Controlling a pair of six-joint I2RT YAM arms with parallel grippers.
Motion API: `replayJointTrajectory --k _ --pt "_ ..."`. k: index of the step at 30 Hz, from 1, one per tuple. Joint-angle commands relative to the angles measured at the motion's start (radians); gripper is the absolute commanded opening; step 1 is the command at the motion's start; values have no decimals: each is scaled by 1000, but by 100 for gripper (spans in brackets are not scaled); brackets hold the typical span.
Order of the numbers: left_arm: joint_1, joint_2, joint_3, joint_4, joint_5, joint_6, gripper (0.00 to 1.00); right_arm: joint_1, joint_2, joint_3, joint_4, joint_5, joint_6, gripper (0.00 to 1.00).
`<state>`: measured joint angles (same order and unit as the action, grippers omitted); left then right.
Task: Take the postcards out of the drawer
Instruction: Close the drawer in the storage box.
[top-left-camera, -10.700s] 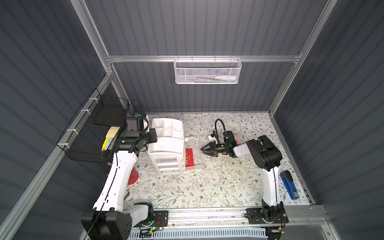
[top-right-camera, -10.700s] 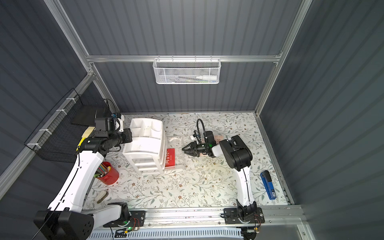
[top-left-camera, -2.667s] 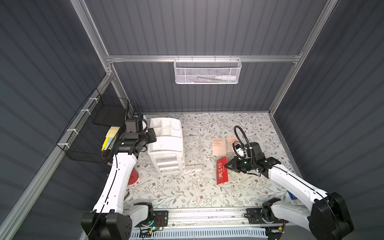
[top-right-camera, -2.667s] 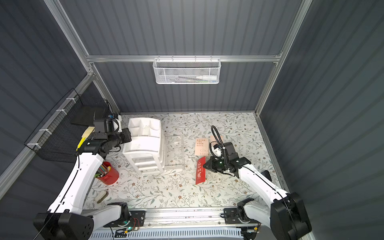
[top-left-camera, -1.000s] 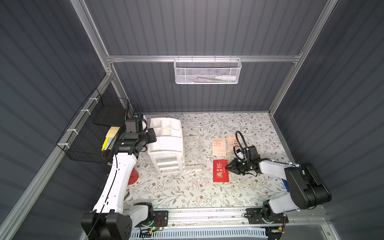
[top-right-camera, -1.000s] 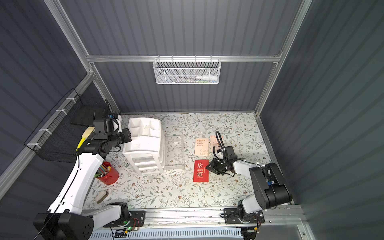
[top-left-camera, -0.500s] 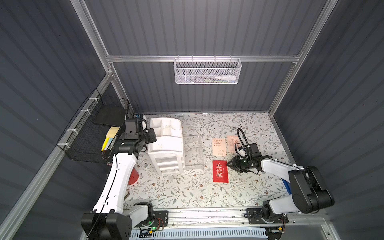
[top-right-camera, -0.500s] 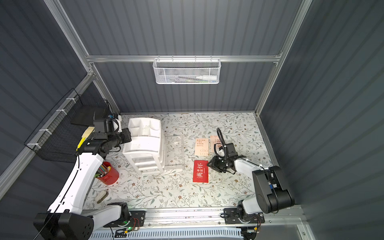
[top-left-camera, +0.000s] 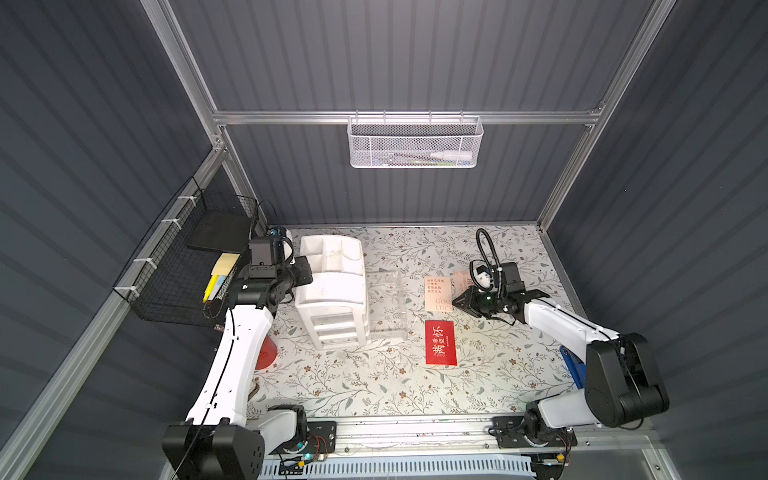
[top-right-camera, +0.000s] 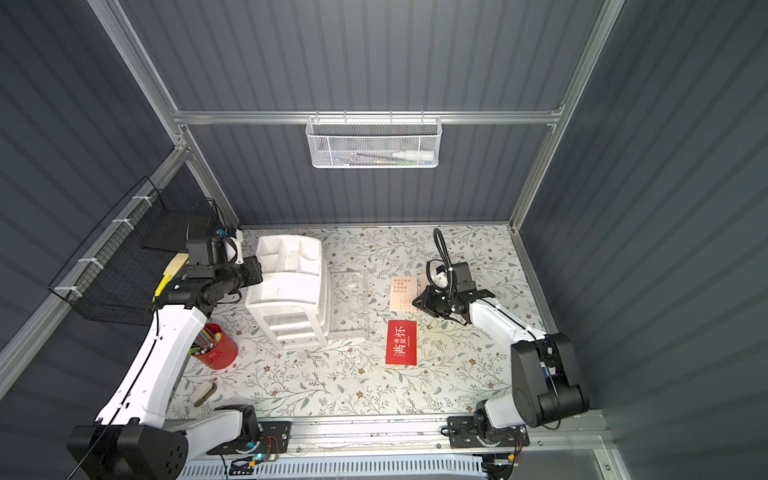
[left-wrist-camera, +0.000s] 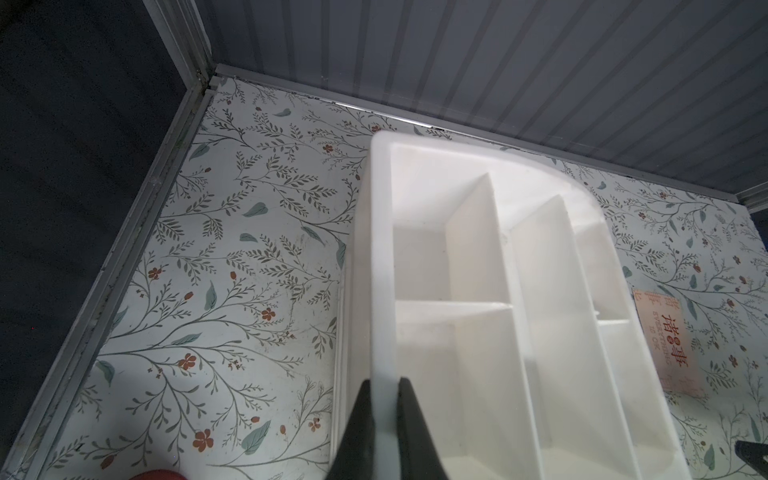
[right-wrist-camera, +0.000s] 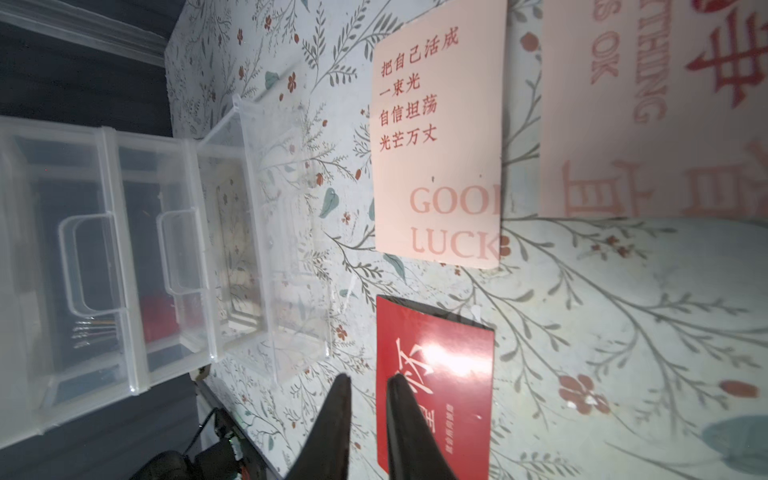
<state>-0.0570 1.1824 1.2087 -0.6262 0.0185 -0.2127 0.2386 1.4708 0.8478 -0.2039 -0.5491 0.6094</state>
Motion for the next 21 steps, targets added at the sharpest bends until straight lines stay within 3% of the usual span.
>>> replayJointTrajectory --k 1,21 --pt "-2 30 -32 -56 32 51 0 28 69 51 19 -18 7 18" --pt "-1 40 -31 -59 66 64 0 245 480 359 125 -8 94 12"
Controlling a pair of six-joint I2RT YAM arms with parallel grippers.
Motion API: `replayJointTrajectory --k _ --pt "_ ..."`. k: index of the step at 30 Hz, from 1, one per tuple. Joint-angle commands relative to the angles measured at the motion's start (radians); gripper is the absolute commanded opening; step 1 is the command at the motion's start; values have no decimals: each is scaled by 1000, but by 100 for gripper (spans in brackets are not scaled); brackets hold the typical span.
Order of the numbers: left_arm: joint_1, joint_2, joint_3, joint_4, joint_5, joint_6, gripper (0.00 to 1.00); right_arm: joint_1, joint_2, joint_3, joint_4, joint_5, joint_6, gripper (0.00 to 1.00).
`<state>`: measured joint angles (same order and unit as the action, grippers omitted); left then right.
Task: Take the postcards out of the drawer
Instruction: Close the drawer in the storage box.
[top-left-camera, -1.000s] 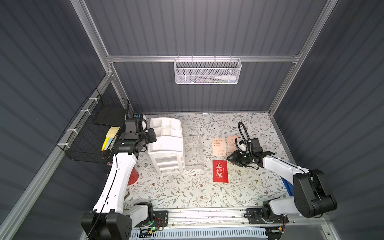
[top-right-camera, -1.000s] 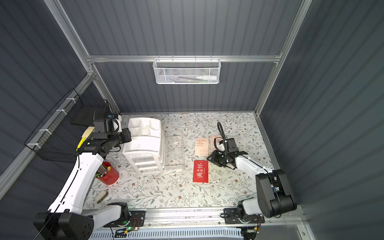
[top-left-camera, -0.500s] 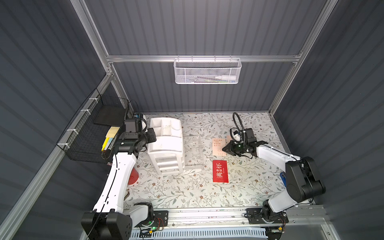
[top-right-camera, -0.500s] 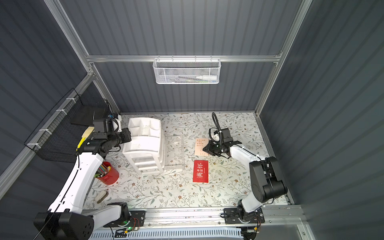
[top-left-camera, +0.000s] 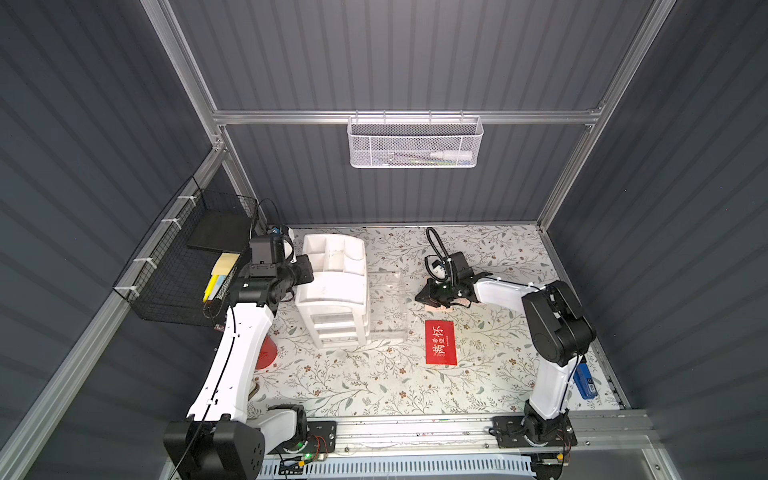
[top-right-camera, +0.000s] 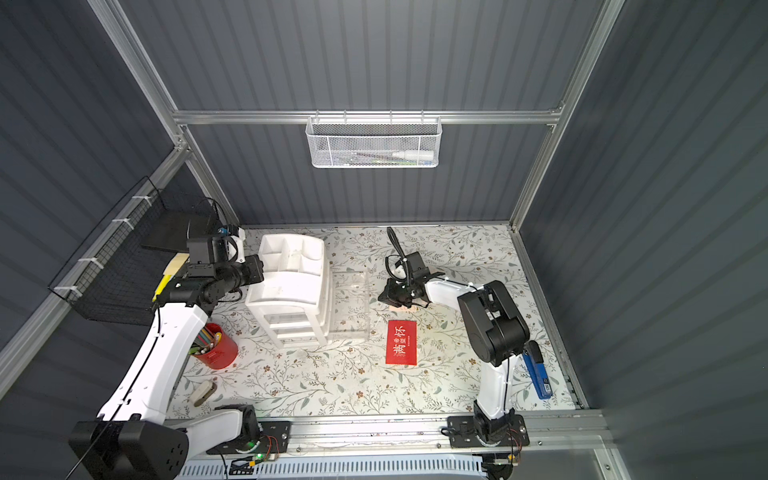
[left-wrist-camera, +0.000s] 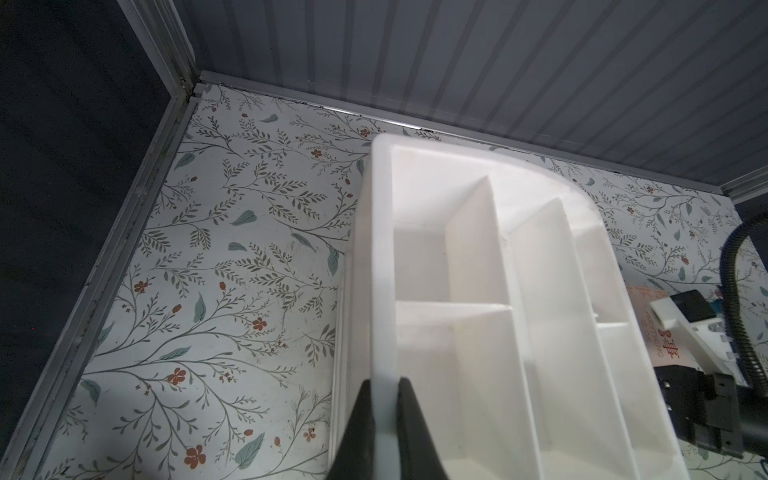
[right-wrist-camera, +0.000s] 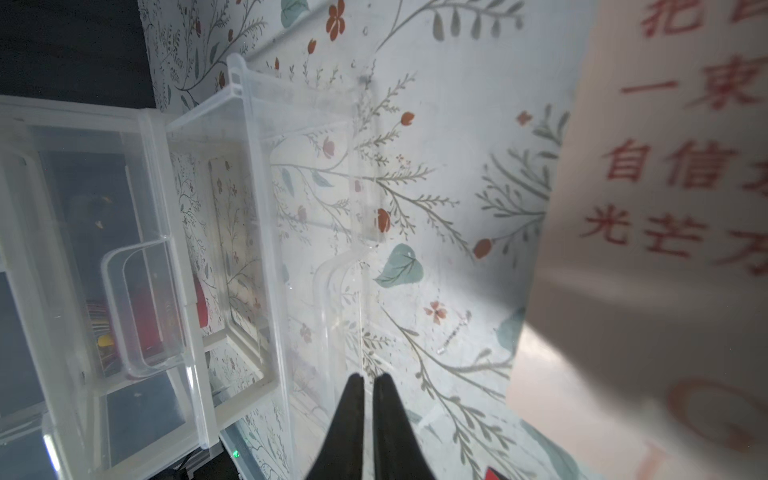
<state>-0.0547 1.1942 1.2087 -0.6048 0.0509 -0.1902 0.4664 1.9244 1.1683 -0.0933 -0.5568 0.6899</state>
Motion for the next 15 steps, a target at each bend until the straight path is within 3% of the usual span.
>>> replayJointTrajectory --k 1,15 --pt "-4 28 -31 -81 33 41 0 24 36 46 16 -3 16 11" --pt "-4 30 -31 -81 50 41 0 101 87 109 49 -39 55 11"
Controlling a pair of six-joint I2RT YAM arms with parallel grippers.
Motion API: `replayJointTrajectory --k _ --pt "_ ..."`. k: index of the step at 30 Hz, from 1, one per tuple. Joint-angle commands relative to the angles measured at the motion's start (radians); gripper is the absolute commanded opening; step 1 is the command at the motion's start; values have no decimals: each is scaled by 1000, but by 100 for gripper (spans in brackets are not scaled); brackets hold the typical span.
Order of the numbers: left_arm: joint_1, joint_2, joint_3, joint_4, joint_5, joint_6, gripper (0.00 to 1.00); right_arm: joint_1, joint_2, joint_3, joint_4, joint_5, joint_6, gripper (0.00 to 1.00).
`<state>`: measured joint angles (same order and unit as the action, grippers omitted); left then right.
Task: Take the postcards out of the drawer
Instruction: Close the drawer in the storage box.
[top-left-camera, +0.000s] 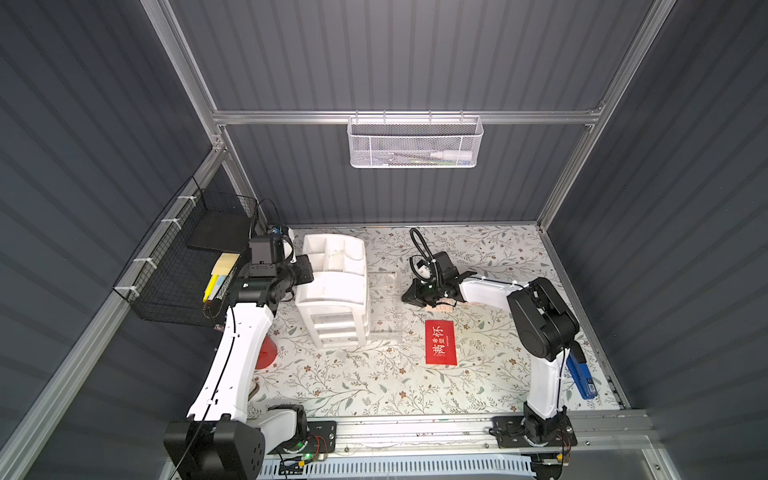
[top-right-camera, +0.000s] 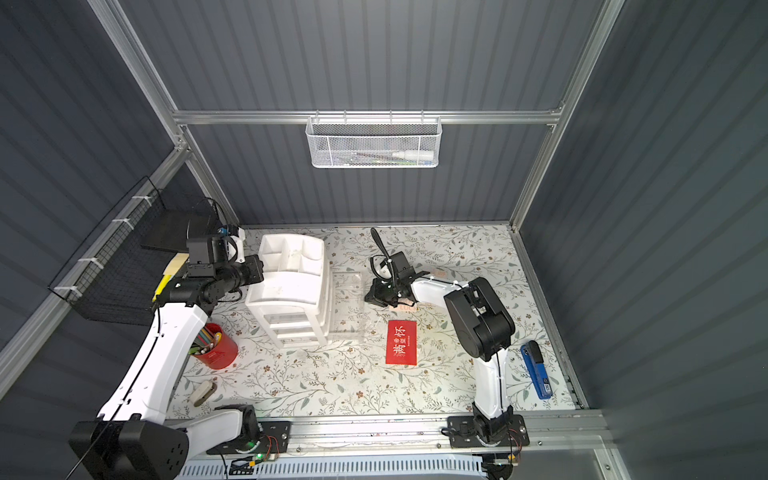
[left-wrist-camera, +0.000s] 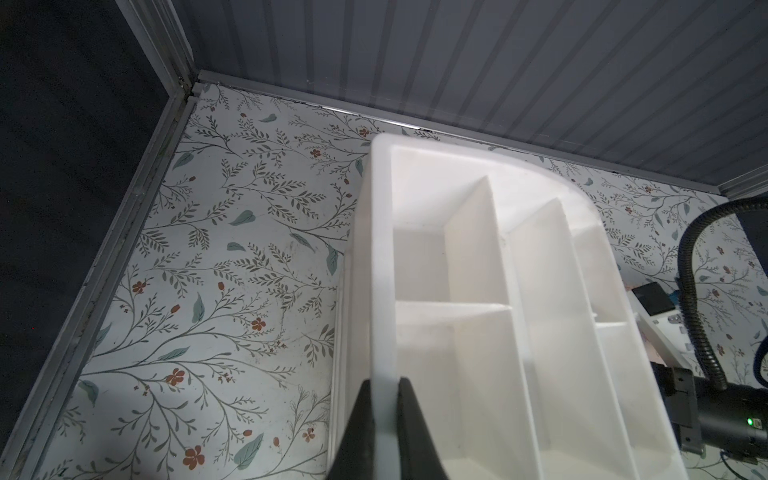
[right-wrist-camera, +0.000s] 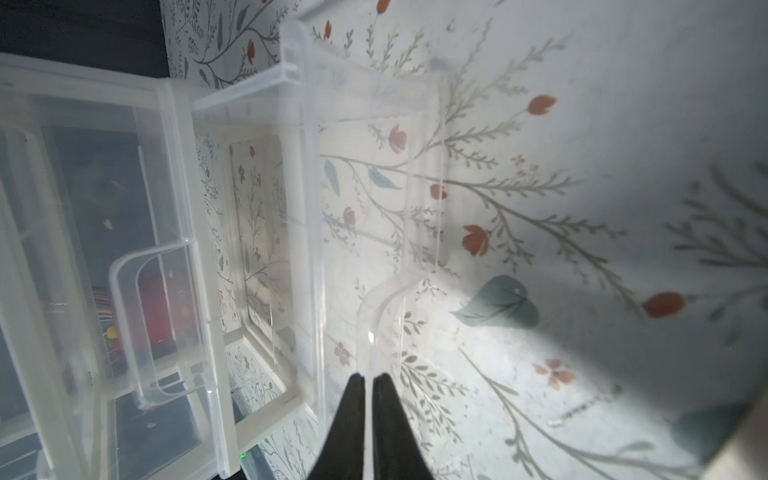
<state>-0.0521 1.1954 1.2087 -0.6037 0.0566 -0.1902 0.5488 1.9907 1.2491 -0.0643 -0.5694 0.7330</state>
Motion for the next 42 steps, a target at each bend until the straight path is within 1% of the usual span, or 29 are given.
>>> replayJointTrajectory --k 1,11,21,29,33,36,42 --pt "-7 29 -31 -81 46 41 0 24 23 33 20 -26 13 11" --pt "-6 32 -31 -79 60 41 0 72 91 116 33 -47 41 11" --pt "-6 34 -34 -68 72 26 0 143 191 242 71 -82 111 12" --pt "-6 47 -43 -44 121 -1 0 157 229 273 138 -108 170 12" --pt "-6 55 -44 -25 124 -25 0 152 216 266 125 -96 158 12" --pt "-6 70 -40 1 132 -51 0 130 186 244 111 -88 143 13" --pt "-6 117 -10 61 127 -110 0 39 38 124 95 -73 102 20"
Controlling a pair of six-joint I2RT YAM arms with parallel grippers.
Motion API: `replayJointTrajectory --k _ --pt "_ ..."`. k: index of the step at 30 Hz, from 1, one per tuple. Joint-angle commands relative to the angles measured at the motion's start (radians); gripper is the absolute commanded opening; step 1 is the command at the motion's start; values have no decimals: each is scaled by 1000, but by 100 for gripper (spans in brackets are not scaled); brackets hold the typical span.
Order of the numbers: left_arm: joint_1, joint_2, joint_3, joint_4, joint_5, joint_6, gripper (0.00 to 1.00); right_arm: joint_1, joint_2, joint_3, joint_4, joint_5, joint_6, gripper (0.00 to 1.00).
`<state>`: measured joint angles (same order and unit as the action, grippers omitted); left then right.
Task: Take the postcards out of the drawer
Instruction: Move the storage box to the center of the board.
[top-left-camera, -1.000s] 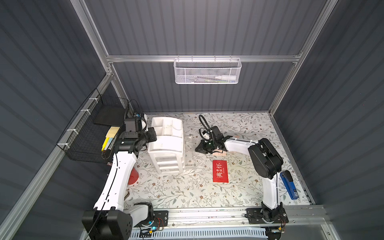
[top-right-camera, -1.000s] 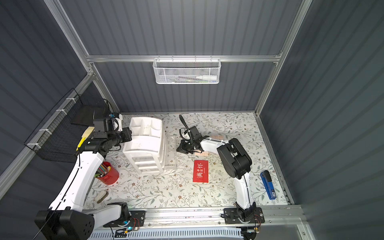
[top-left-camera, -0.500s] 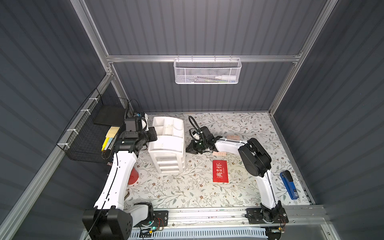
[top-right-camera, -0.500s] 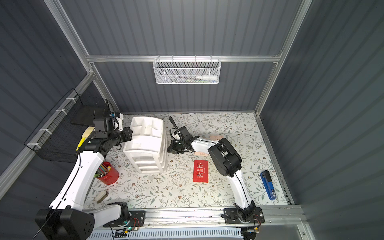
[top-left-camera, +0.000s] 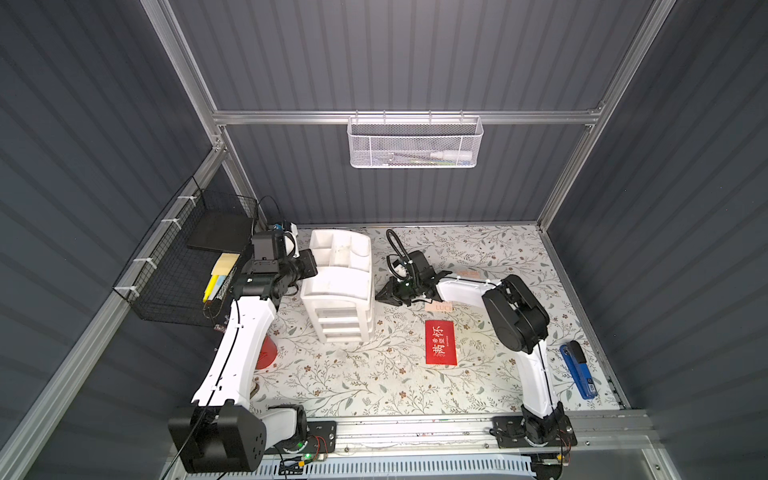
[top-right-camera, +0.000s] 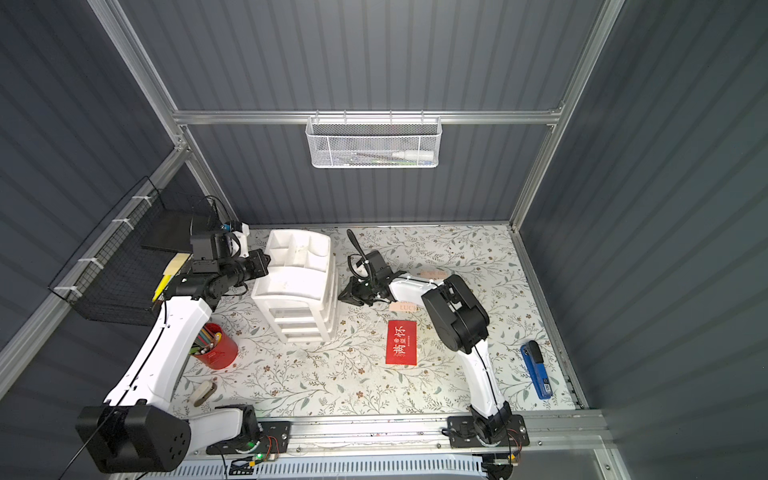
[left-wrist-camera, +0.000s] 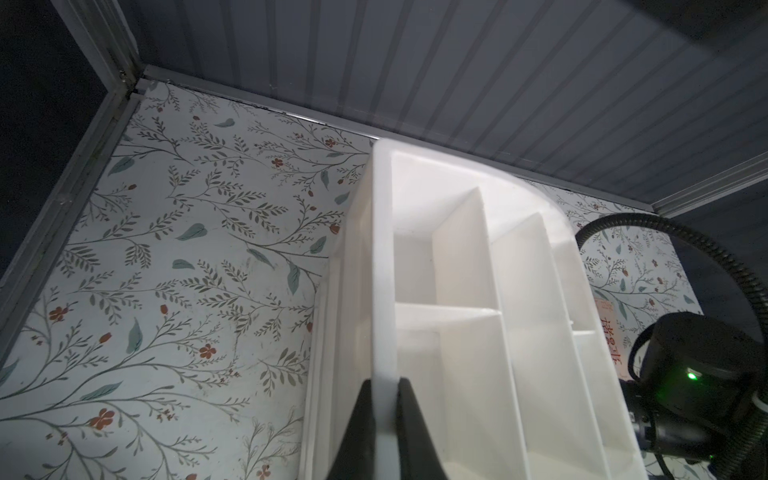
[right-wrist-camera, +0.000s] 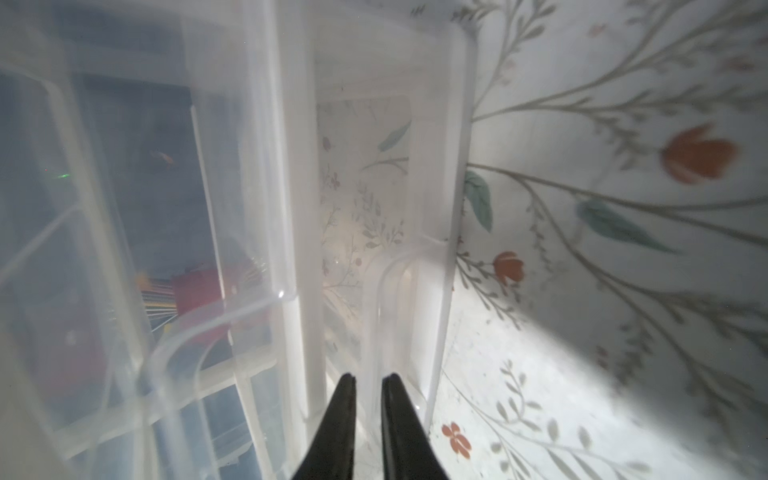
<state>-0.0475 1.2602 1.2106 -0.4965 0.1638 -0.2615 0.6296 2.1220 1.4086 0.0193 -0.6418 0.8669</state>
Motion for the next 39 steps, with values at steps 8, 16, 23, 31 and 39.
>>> replayJointTrajectory --k 8,16,23,31,39 --pt "-12 176 44 81 69 -127 0 -122 -339 -177 -115 73 -139 23" --pt "-37 300 112 182 84 -201 0 -161 -455 -272 -163 111 -169 24" --pt "-127 415 218 203 45 -217 0 -179 -469 -300 -169 112 -170 24" --pt "-180 456 220 270 -19 -297 0 -202 -506 -334 -185 120 -177 25" --pt "-206 474 211 309 -70 -347 0 -217 -542 -361 -205 120 -189 25"
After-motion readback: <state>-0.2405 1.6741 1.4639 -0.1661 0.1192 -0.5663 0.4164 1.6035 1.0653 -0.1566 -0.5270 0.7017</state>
